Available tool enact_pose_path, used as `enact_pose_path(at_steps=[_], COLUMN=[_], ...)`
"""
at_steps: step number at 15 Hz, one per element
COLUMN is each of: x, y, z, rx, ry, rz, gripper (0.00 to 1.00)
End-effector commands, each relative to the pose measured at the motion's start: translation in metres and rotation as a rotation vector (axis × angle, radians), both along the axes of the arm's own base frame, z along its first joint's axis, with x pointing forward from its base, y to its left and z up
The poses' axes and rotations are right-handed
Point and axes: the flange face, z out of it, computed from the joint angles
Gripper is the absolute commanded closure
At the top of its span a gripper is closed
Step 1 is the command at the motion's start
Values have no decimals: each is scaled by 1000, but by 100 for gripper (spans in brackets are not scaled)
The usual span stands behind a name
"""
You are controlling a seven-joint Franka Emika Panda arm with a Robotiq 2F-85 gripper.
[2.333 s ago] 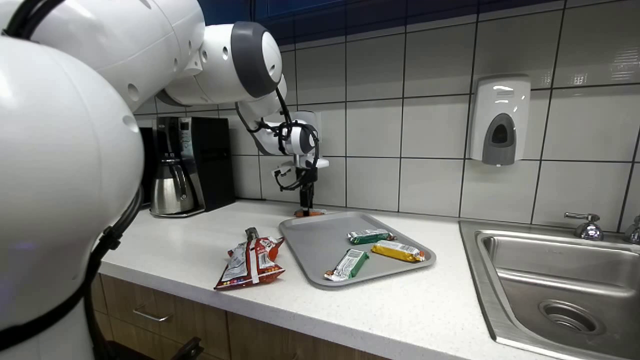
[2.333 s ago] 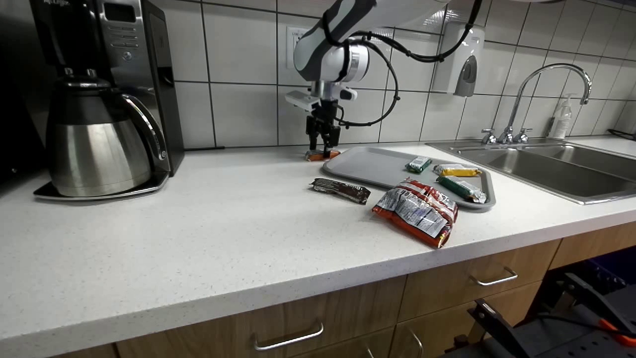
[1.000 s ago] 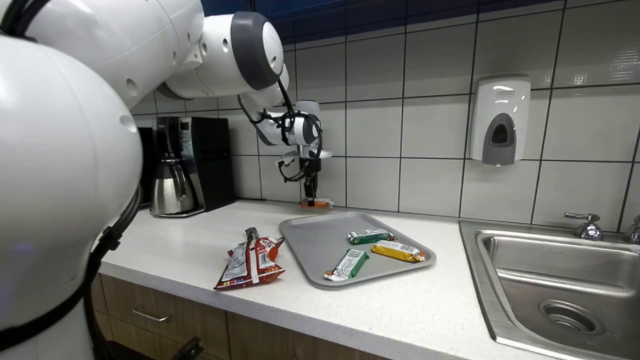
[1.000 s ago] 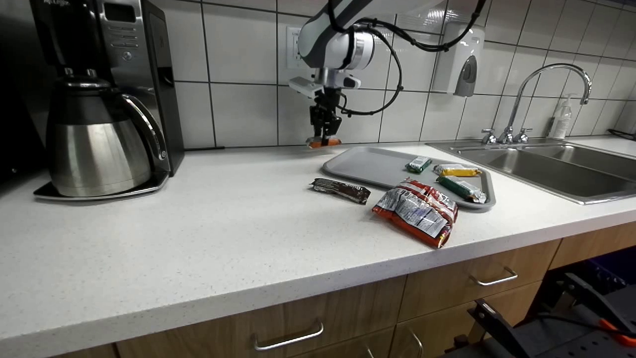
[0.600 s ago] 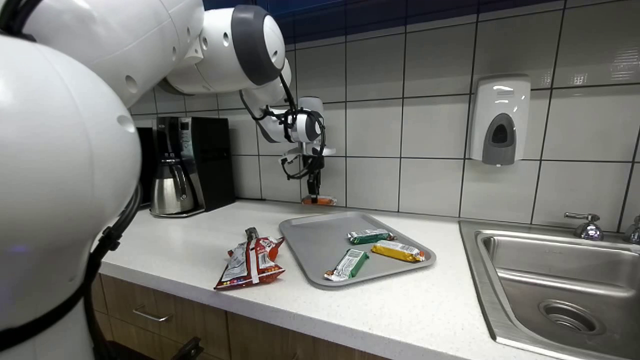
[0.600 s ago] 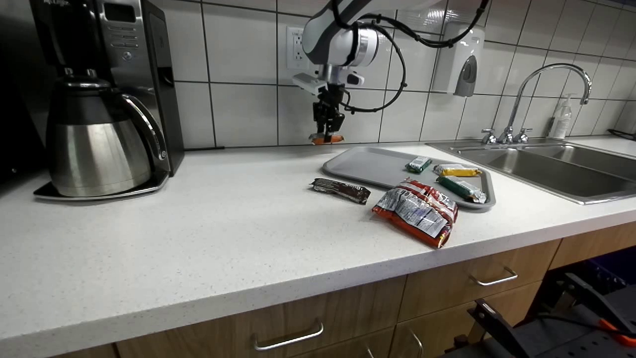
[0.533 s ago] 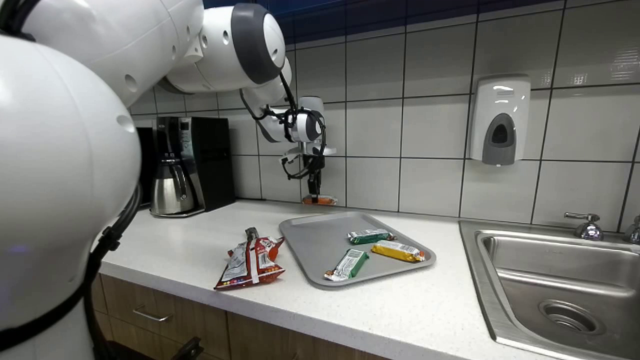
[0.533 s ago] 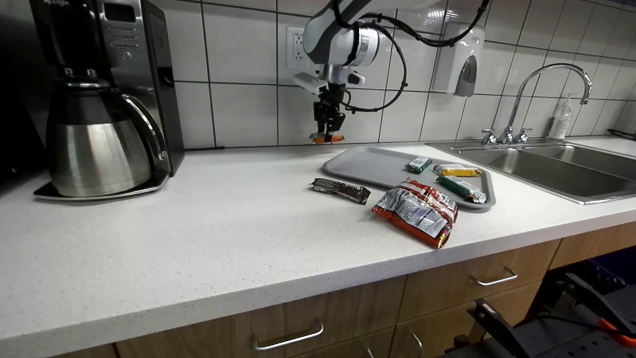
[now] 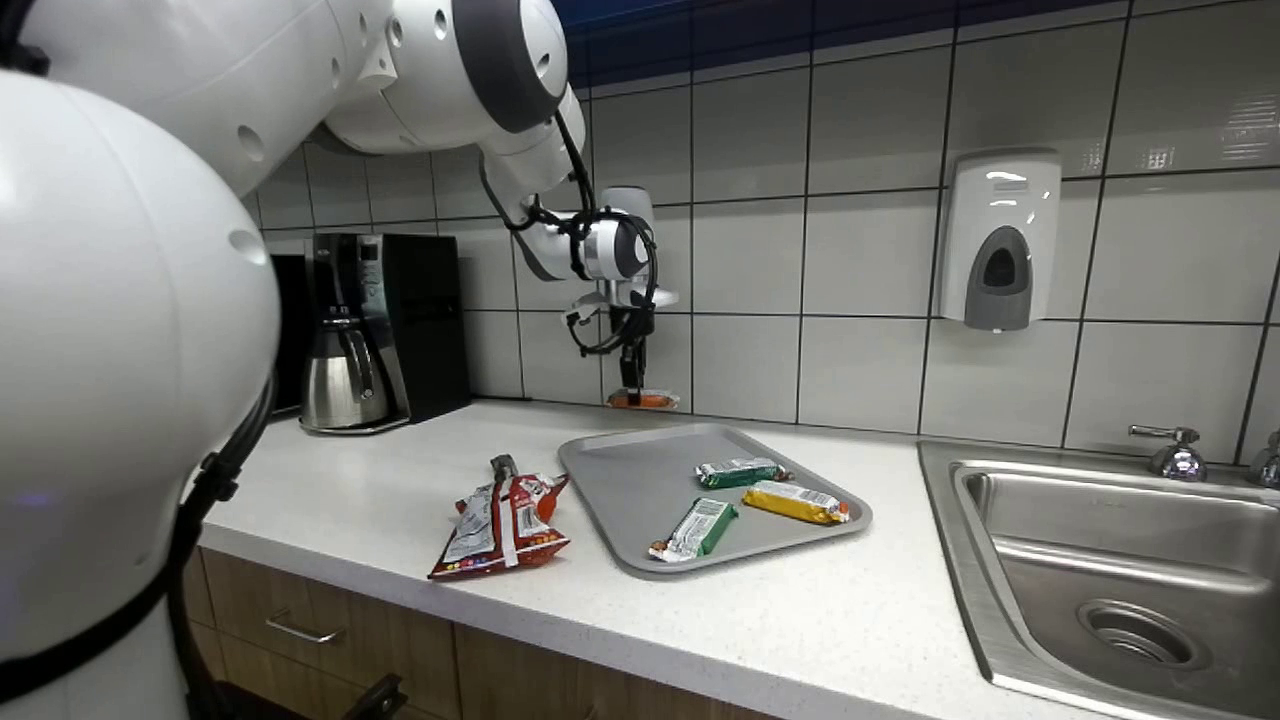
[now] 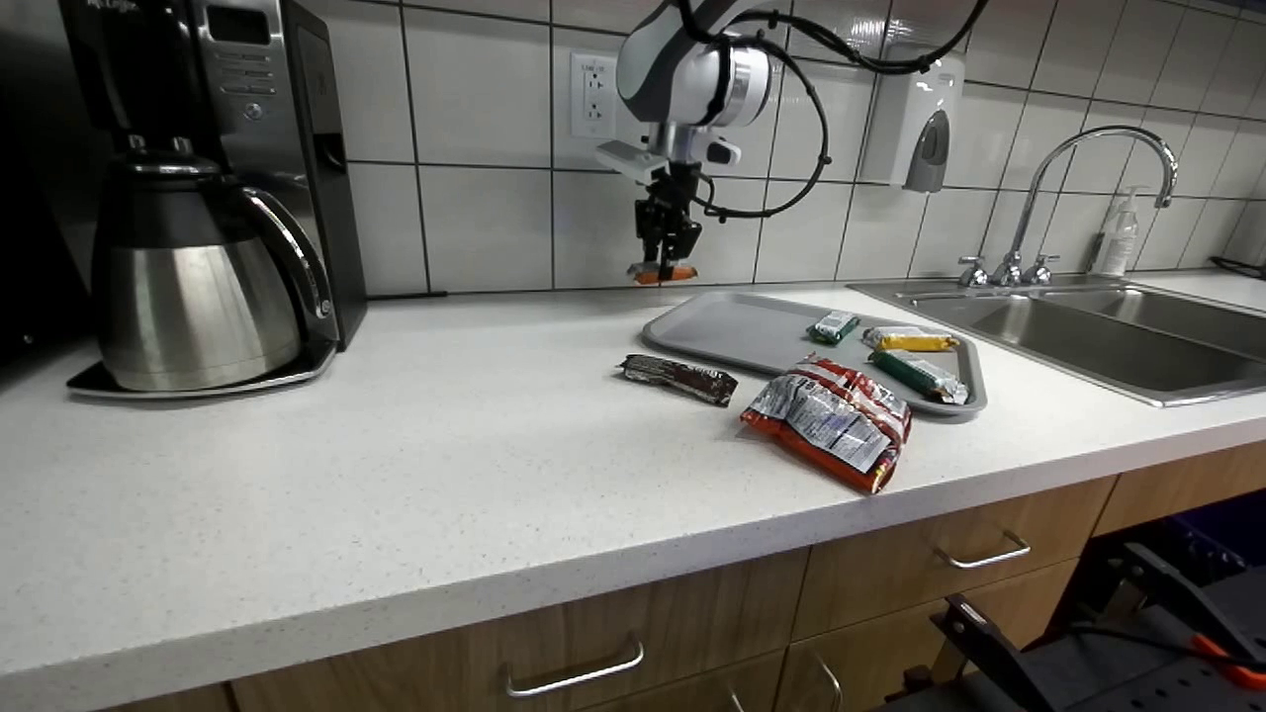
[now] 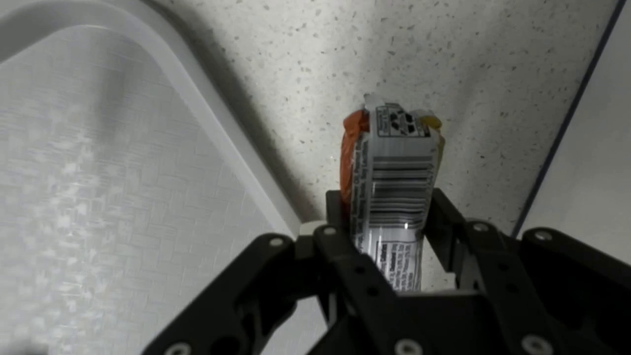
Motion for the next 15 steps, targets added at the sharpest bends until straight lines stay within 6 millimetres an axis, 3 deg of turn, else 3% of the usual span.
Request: enact_pose_path(at_steps=[1, 15], x=[-18, -42], y=[-9, -38], z=[10, -24], rx=[5, -30], ry=[3, 75], rz=[17, -29], gripper=[82, 82])
